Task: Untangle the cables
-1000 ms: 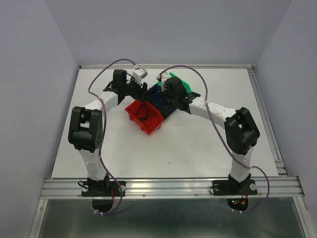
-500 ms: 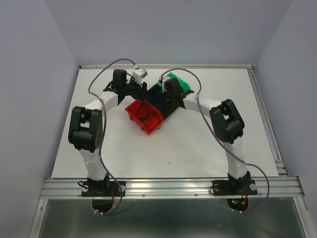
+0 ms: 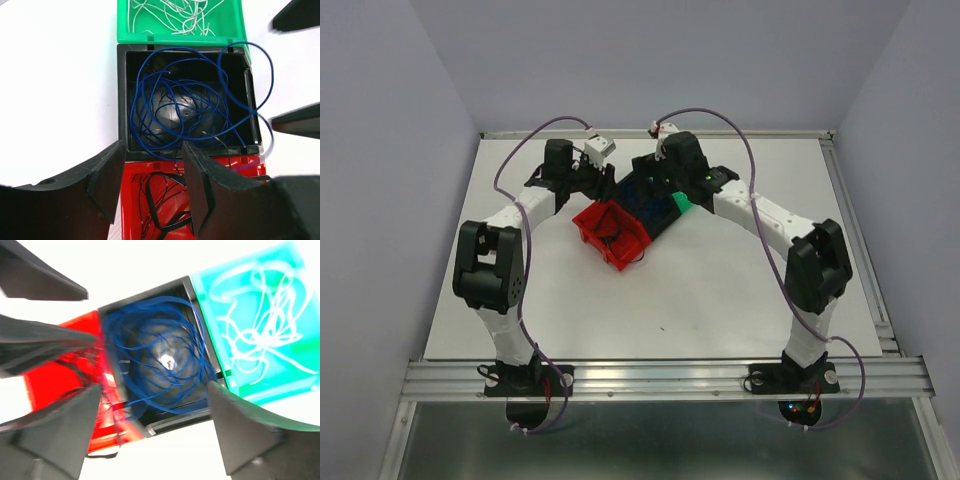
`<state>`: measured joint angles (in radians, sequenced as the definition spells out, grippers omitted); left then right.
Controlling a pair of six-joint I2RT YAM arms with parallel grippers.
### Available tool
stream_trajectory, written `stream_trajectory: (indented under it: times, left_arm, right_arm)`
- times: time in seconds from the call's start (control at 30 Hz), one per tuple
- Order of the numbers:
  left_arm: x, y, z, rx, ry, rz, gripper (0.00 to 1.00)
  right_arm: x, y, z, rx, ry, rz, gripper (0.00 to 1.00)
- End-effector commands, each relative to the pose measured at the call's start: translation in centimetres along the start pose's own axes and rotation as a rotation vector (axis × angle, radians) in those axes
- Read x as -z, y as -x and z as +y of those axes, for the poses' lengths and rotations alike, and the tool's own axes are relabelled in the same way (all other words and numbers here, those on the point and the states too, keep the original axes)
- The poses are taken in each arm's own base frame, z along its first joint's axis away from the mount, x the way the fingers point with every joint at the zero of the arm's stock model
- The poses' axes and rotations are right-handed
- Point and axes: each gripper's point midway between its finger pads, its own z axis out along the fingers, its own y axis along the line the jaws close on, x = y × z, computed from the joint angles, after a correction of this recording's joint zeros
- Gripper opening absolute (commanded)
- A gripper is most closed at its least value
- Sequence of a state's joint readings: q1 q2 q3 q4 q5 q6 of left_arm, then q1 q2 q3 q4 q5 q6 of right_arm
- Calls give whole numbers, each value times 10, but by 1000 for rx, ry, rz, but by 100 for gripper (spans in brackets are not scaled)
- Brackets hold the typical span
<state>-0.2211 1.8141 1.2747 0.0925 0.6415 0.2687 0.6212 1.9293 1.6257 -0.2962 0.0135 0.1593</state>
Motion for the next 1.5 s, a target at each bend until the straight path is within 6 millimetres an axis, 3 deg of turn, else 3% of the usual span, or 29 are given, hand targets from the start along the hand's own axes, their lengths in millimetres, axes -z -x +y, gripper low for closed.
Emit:
stream_trajectory:
  times: [0.0,0.27,0.37,0.4,0.43,0.5,0.53,0.57,0.6,0.67,0.7,0.73,0.77,0.83,0.9,0.93,1.0,1.03,1.17,1.47]
  left_arm:
    - [26,42,-5,-81,46,-103,60]
    - [51,54,-11,-100,103,-131,64]
    - [70,56,-16,-126,128,-142,64]
    - [76,57,-18,-133,134,-147,65]
    - [88,58,-25,-143,141,-157,66]
    - [101,58,-32,-164,143,-165,67]
    - [114,56,-39,-171,149,-171,68]
    - [120,54,-43,-177,152,-174,70]
    - [134,50,-49,-190,172,-188,75]
    - [150,48,-51,-202,213,-209,82]
    - [158,47,-50,-205,250,-221,90]
    - [173,46,-53,-217,283,-251,94]
    - [182,46,-54,-220,306,-266,98]
    - [204,45,-54,-229,389,-300,99]
    - [215,43,-54,-240,431,-326,99]
    - [224,41,-58,-258,448,-355,99]
    - [228,35,-64,-273,448,-375,99]
    - [228,27,-70,-278,434,-388,99]
    - [224,5,-81,-277,398,-413,99]
    - [236,6,-78,-236,467,-495,99]
  right_arm:
    - [35,15,8,6,-1,-45,100]
    - [54,-9,-15,-29,-110,-29,100]
    - [68,-27,-16,-56,-99,-50,100]
    - [81,-17,-15,-69,-88,-103,99]
    - [84,-38,-19,-78,-92,-78,98]
    - [94,-40,-18,-86,-72,-129,99]
    - [113,-34,-14,-89,-40,-184,100]
    - [114,-60,-18,-85,-45,-166,100]
    - [139,-37,-18,-109,-31,-311,100]
    - [160,-39,-29,-132,-64,-409,100]
    - [161,-63,-38,-133,-84,-422,100]
    - [184,-52,-42,-146,-90,-512,100]
    - [190,-58,-44,-149,-88,-537,100]
    - [211,-62,-50,-186,-83,-640,100]
    - [220,-70,-53,-203,-78,-675,100]
    - [219,-85,-59,-222,-93,-677,100]
    - [232,-88,-62,-243,-90,-734,100]
    - [230,-99,-68,-265,-111,-729,100]
    - [238,-111,-78,-310,-134,-775,100]
    - [240,-125,-89,-362,-175,-783,100]
